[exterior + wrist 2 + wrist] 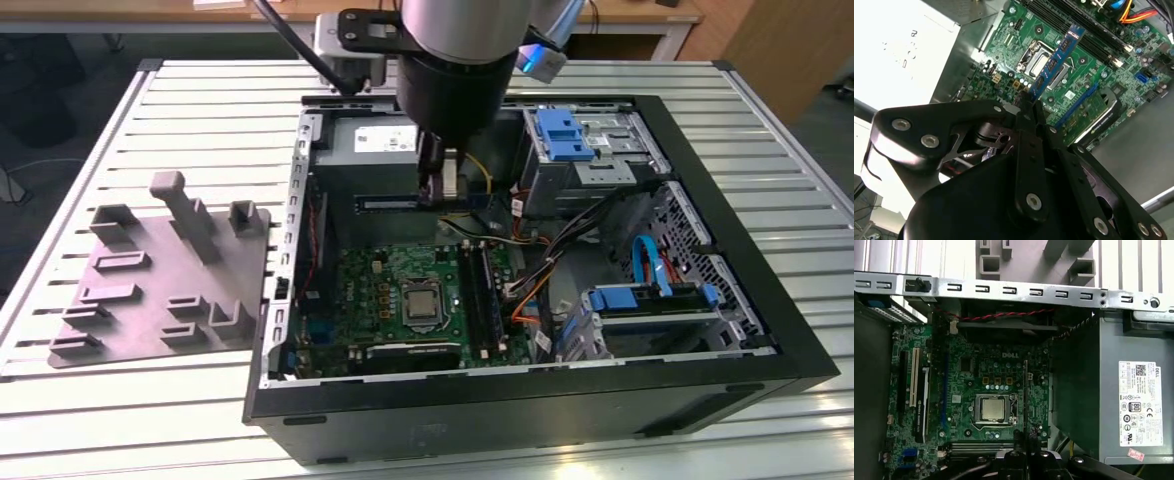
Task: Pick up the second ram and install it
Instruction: 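Pick up the second ram and move it above second insertion slot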
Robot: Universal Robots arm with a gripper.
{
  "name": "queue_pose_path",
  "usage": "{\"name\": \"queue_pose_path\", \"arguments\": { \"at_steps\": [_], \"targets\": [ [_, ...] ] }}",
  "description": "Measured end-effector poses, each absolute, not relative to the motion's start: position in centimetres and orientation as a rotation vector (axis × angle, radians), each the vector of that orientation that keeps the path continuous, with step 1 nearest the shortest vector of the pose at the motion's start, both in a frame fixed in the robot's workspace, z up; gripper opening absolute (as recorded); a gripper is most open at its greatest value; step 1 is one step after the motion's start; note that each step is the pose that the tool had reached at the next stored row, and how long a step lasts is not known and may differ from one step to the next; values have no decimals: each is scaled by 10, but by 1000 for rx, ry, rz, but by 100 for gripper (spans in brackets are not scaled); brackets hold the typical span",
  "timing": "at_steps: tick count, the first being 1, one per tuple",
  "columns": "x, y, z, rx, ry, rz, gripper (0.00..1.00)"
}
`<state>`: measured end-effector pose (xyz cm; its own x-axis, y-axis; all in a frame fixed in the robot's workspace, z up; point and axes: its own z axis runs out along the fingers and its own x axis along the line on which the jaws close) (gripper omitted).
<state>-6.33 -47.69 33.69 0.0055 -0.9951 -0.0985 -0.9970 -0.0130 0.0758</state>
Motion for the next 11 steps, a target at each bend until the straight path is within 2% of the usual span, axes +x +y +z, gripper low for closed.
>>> {"name": "queue_pose_path", "arguments": {
  "at_steps": [11],
  "targets": [
    [-63,-477,319,-2217,2196,194,14]
  ]
}}
